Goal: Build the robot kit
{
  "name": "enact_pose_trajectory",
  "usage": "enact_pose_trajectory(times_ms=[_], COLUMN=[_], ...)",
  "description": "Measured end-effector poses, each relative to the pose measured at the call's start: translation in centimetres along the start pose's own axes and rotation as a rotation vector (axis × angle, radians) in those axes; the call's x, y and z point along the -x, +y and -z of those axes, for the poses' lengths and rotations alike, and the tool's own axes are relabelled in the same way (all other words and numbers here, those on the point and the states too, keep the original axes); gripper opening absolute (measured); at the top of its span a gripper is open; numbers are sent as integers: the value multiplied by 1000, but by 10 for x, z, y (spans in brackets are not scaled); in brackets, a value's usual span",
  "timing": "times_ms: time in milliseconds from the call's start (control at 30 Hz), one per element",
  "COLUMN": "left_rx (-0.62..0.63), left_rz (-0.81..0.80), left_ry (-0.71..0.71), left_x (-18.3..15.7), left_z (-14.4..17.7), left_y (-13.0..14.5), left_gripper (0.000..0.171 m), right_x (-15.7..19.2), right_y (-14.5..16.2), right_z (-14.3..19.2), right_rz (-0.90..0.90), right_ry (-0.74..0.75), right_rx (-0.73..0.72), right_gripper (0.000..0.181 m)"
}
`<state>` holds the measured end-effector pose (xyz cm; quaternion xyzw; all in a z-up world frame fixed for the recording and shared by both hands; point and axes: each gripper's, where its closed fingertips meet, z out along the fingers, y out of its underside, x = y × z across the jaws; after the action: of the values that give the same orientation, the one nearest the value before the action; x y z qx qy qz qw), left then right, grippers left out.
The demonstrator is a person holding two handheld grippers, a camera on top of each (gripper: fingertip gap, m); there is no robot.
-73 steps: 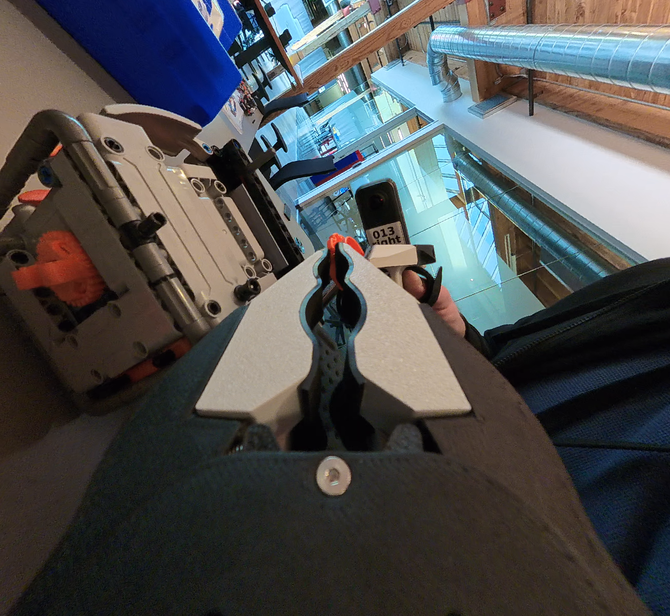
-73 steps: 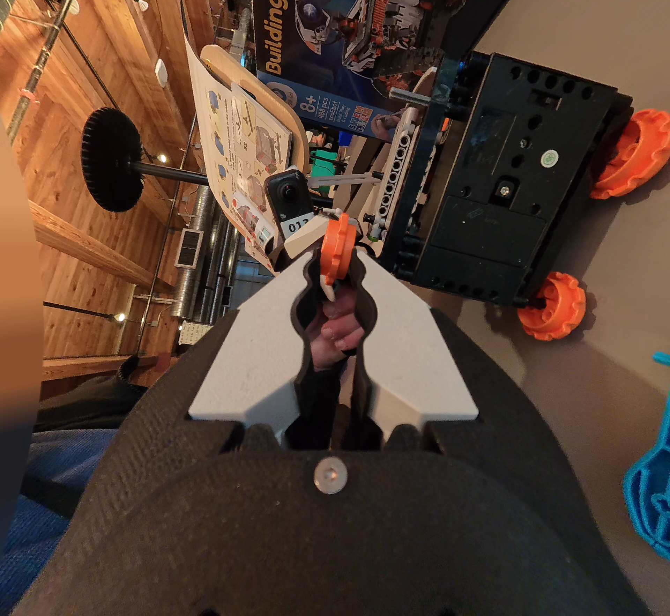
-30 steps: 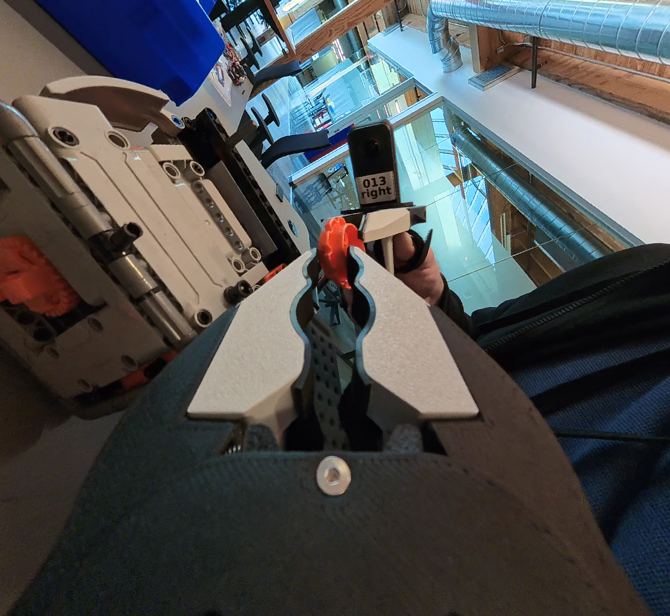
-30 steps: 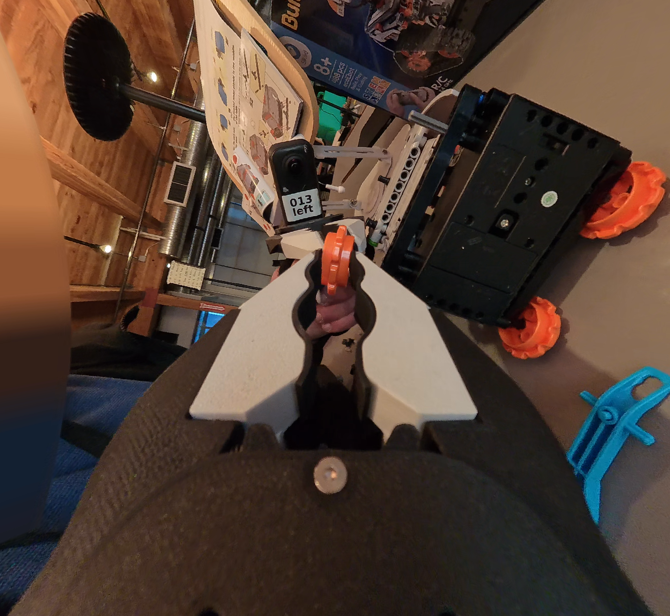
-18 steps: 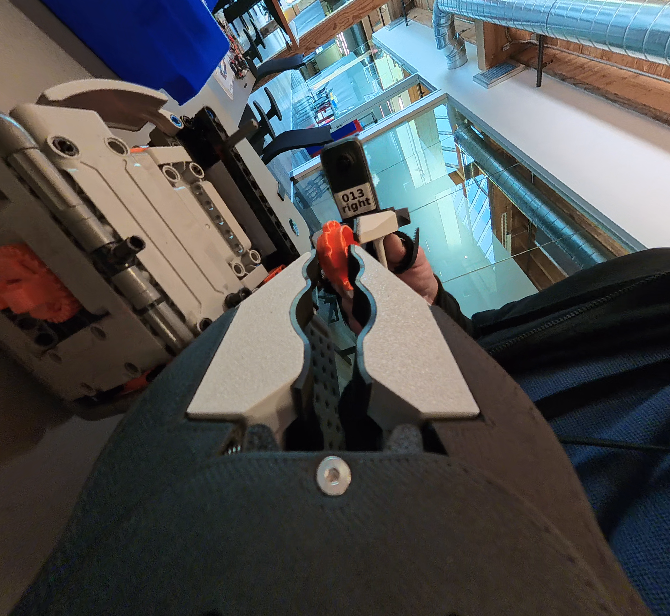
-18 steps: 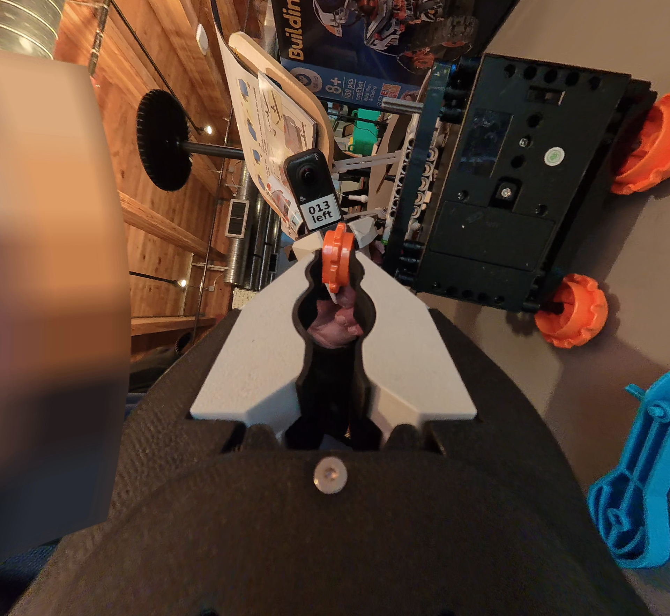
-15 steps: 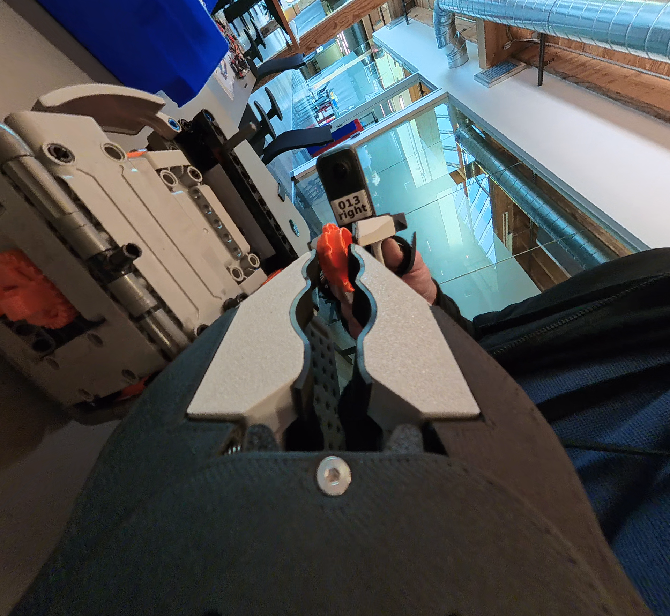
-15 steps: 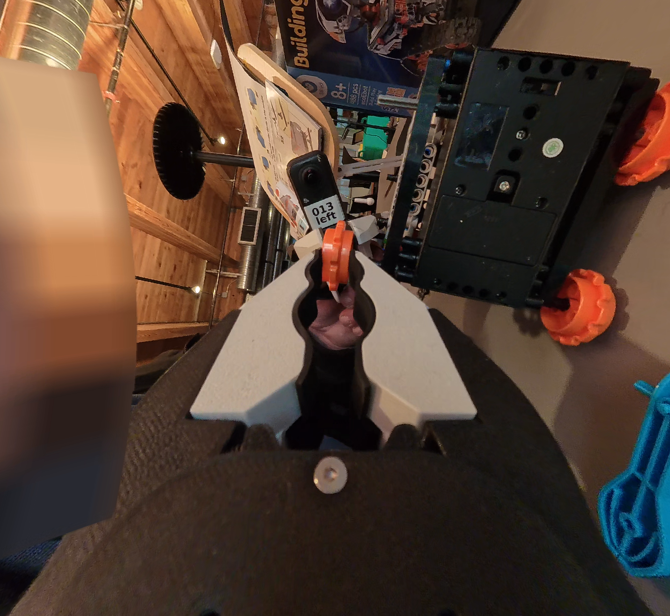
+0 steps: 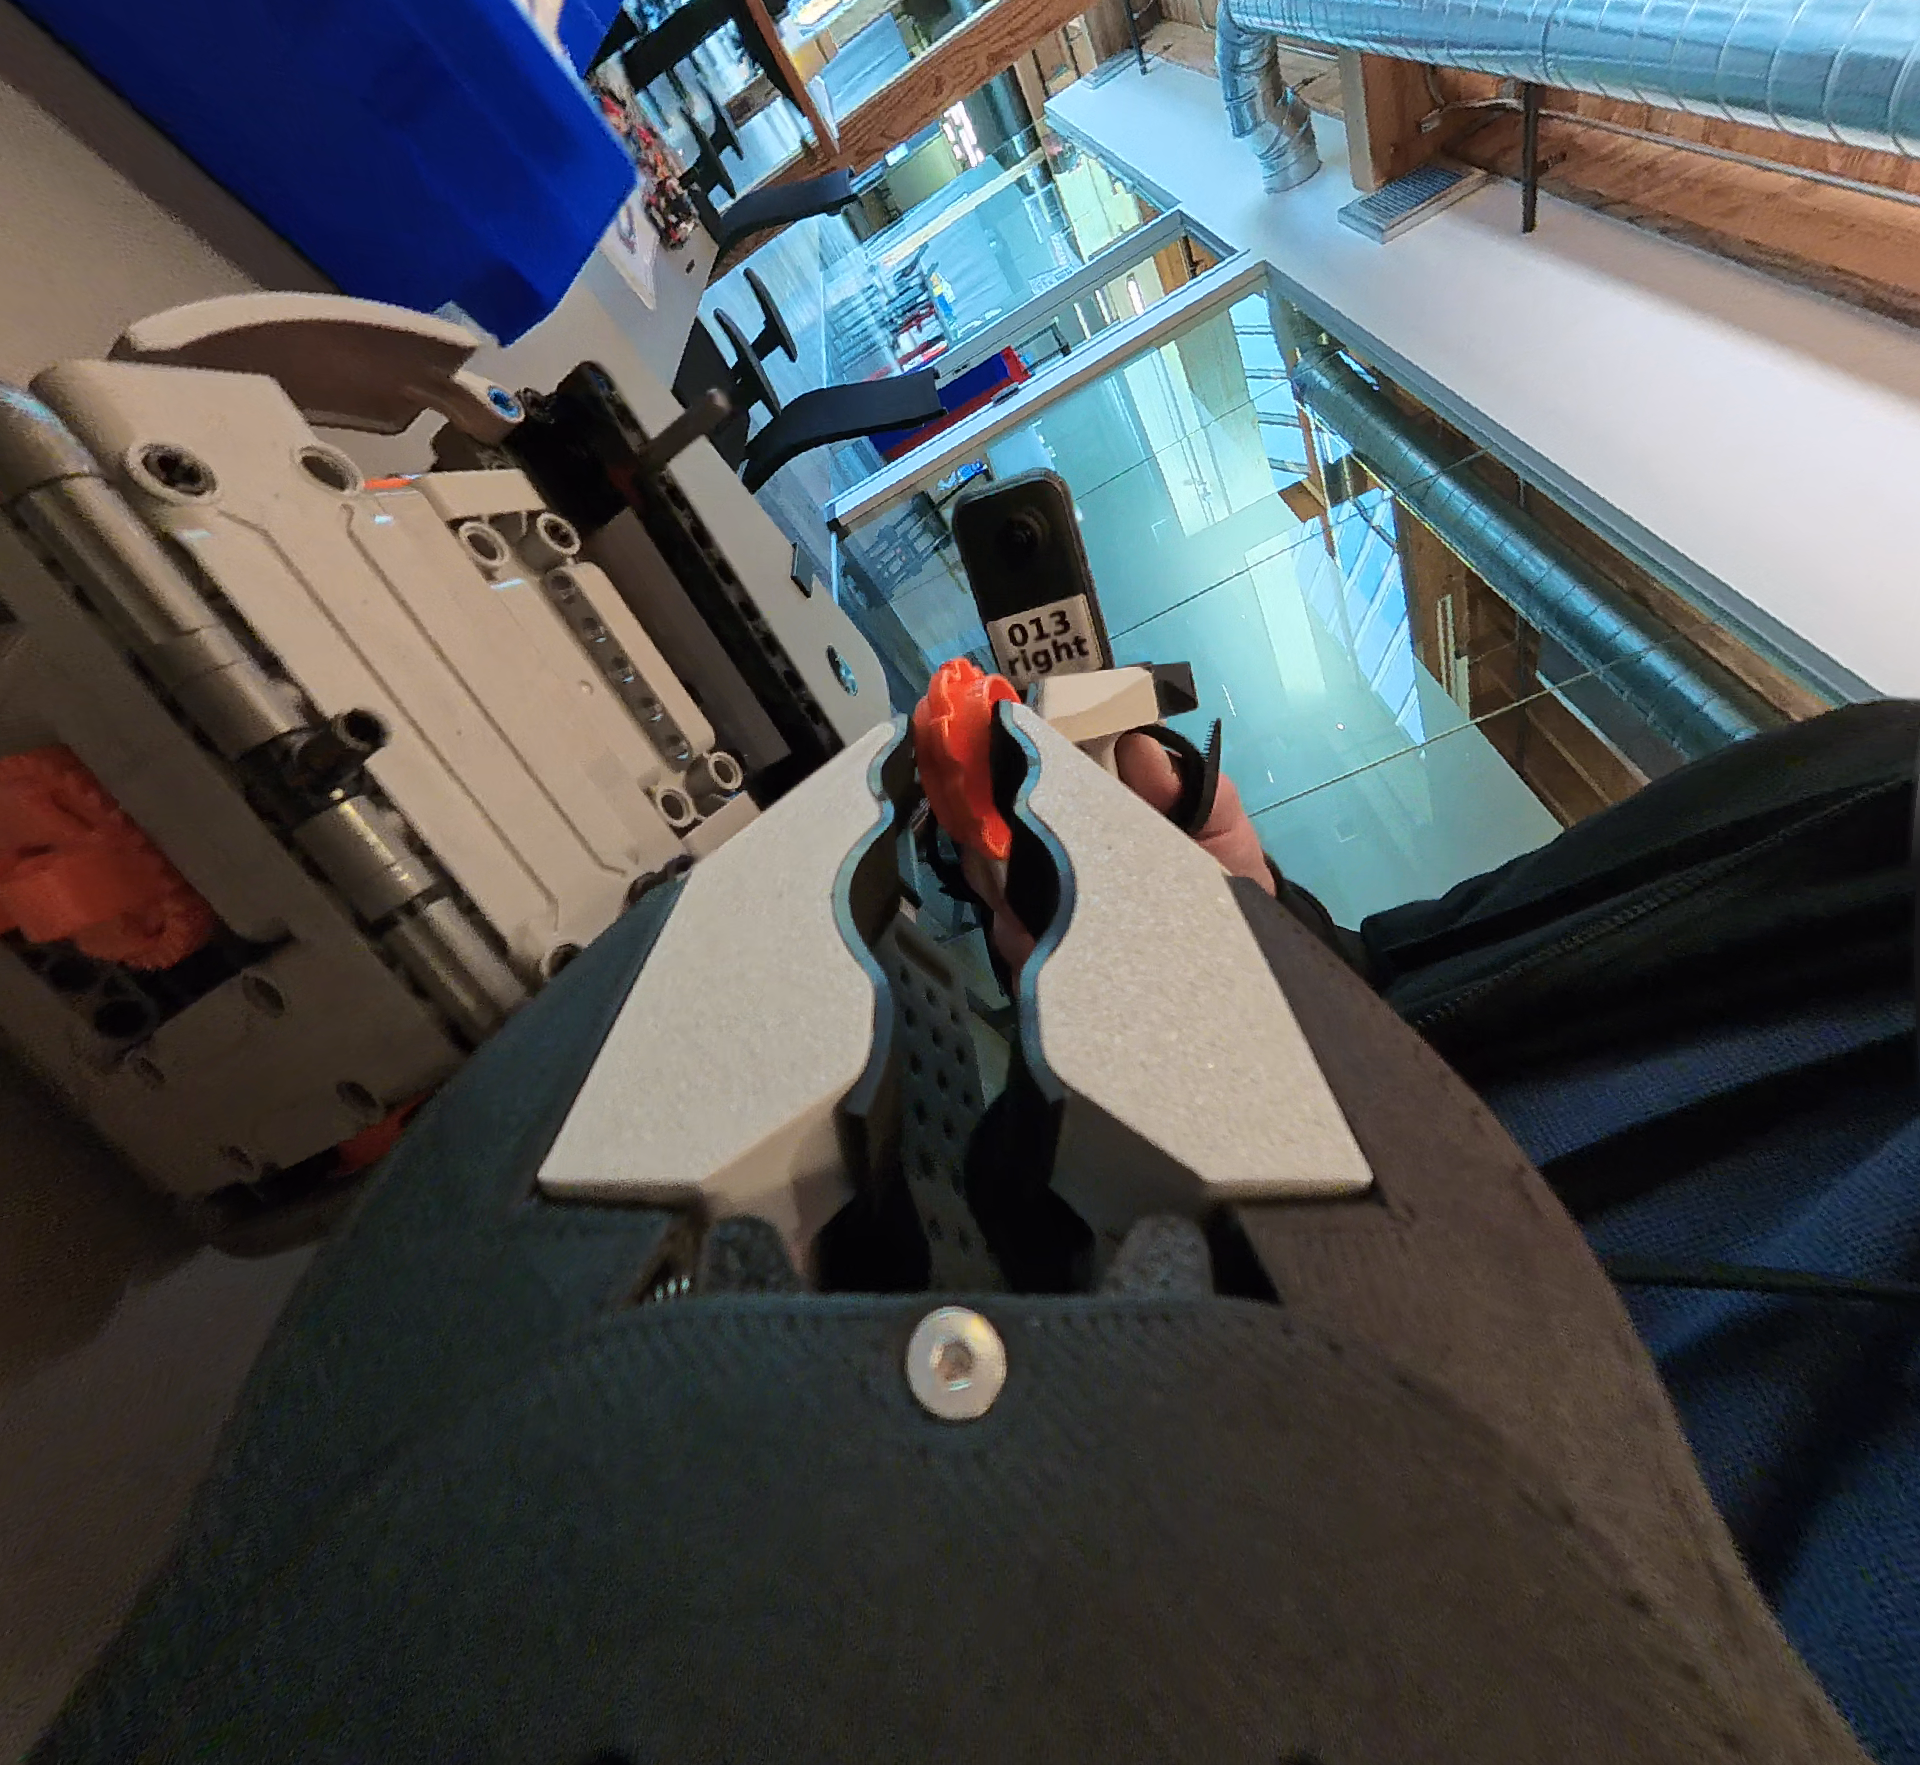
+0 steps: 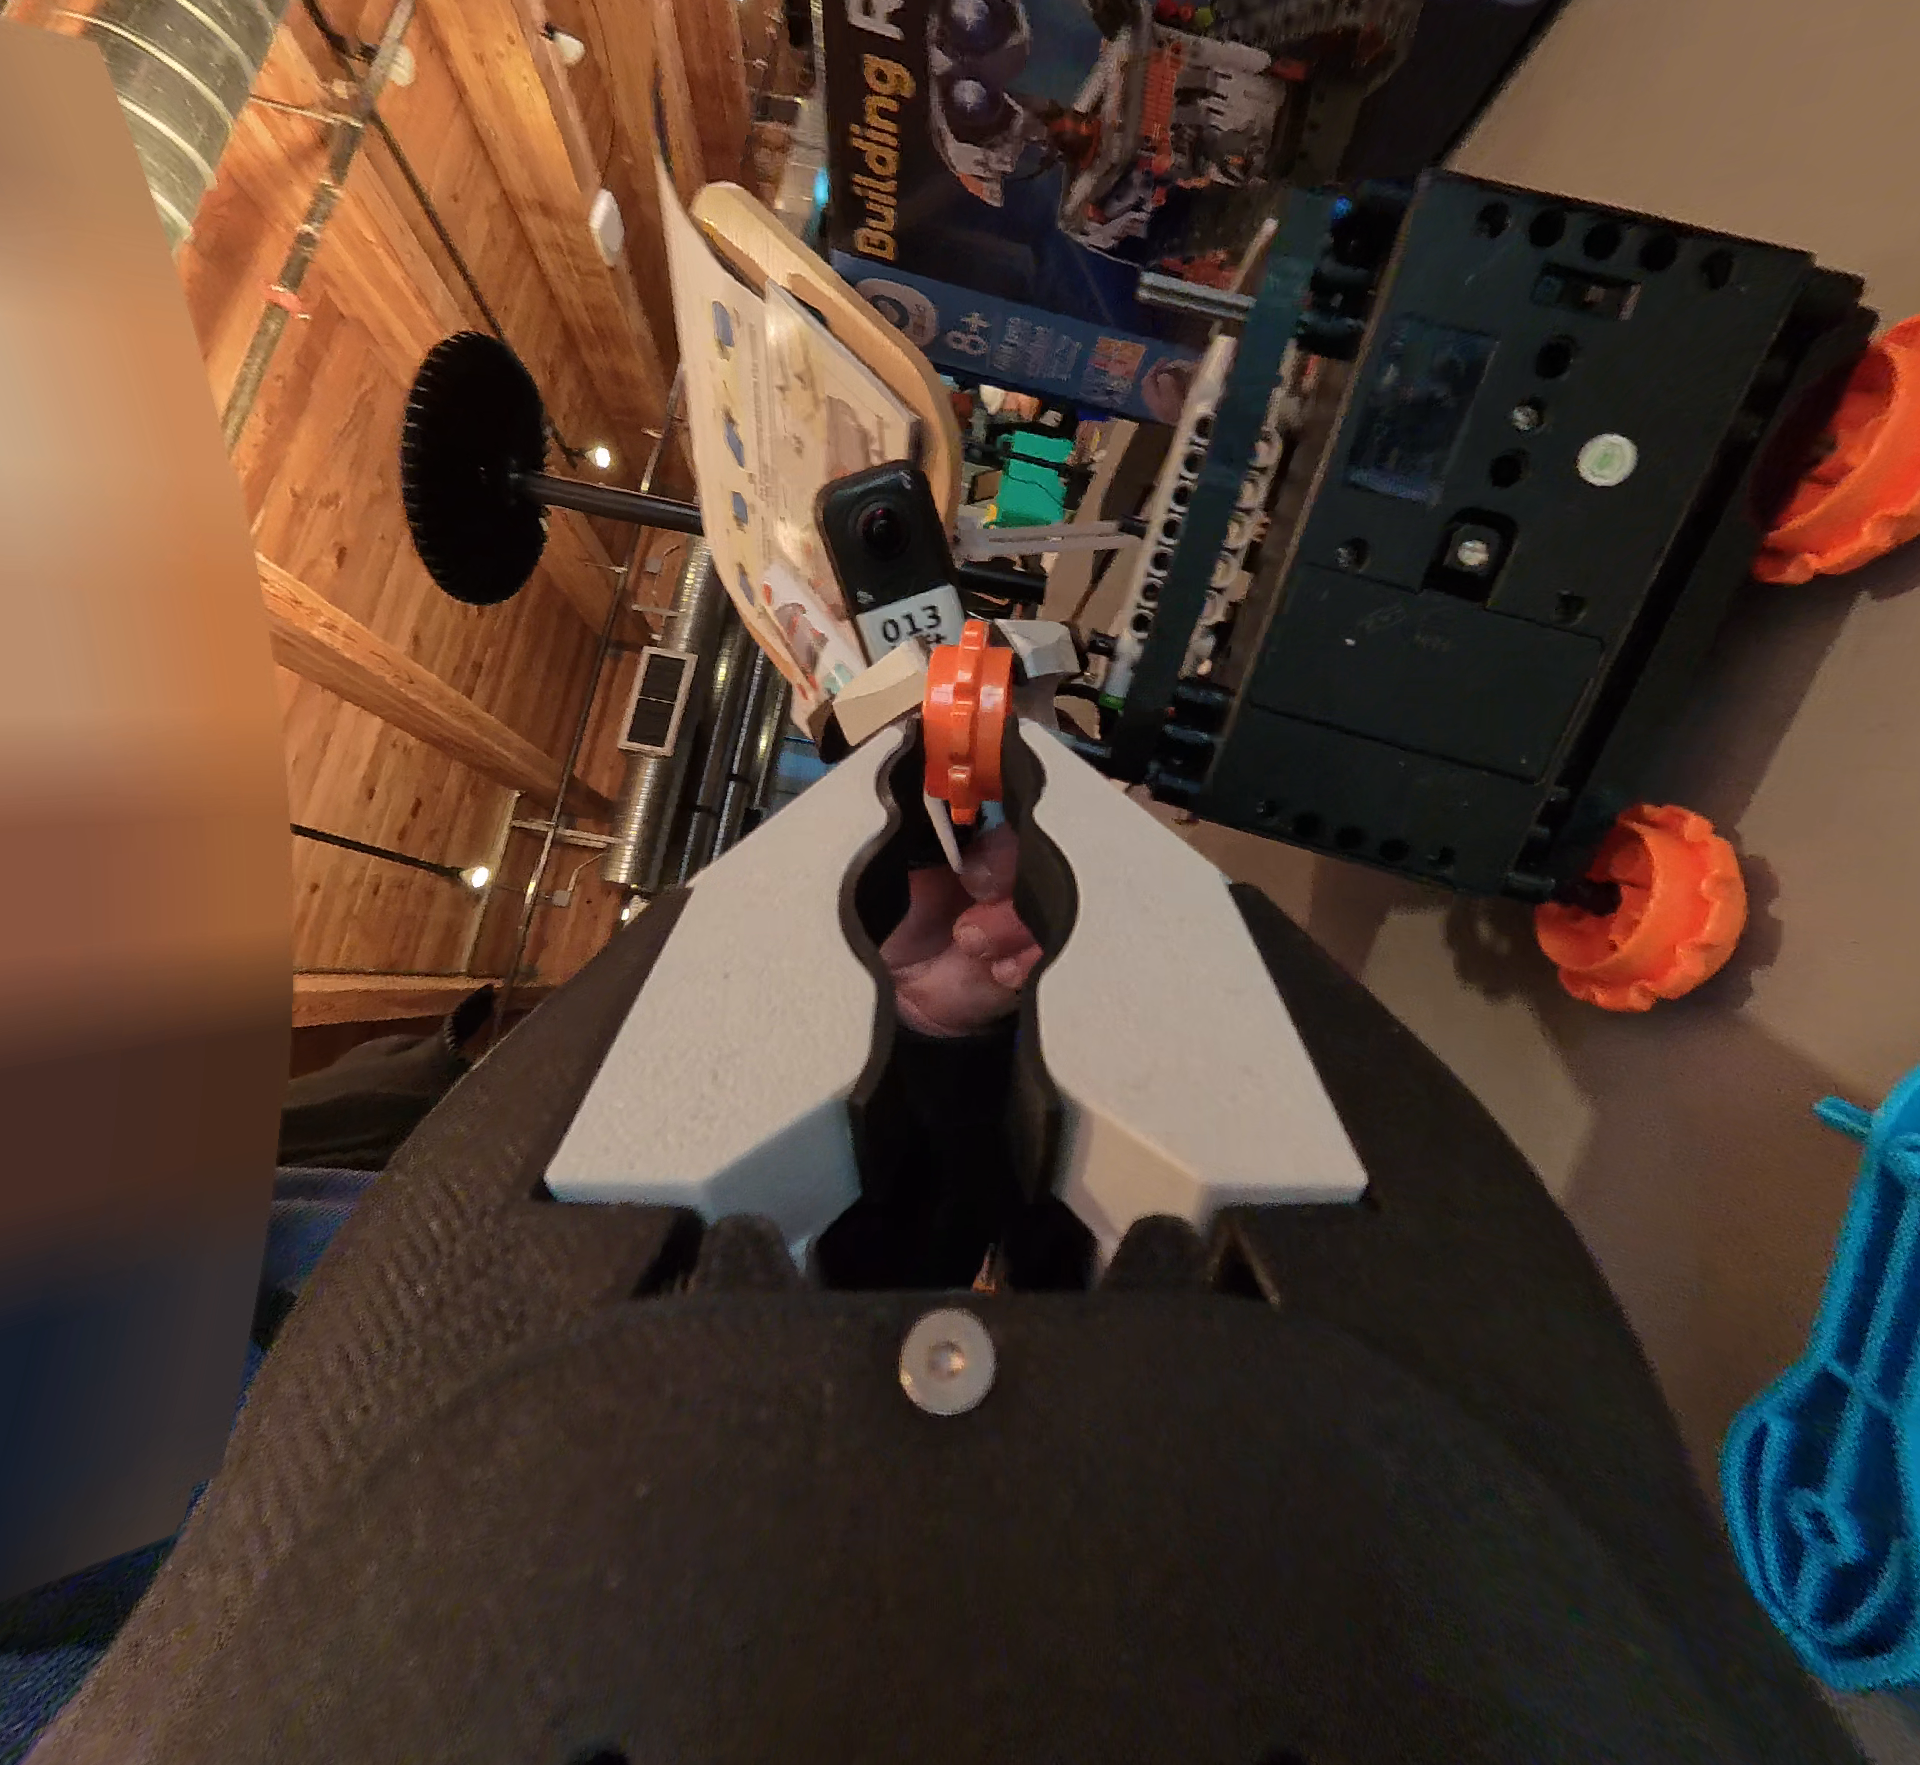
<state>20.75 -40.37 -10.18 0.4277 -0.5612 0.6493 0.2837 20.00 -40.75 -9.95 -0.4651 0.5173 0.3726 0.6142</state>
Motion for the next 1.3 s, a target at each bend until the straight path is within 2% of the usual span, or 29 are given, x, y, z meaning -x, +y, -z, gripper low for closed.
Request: enact_pose_trajectory(times_ms=[67, 200, 633, 867, 1300], left_rx=[-14, 9, -11, -24, -12], left_rz=[-1, -33, 15, 27, -3], left_ry=[27, -21, -21, -27, -53], left_x=[-7, -5, 3, 3, 4], left_z=[0, 1, 2, 2, -2], left_y=[-3, -1, 3, 3, 0], left_gripper=[14, 14, 13, 14, 13], right_x=[5, 4, -2, -3, -3], right_y=[0, 0, -5, -6, -3], right_z=[0, 0, -2, -2, 1], right_rz=[22, 27, -7, -48, -100], right_ry=[-14, 0, 18, -18, -91], right_rx=[-2, 7, 59, 78, 29], right_gripper=[13, 13, 13, 13, 12])
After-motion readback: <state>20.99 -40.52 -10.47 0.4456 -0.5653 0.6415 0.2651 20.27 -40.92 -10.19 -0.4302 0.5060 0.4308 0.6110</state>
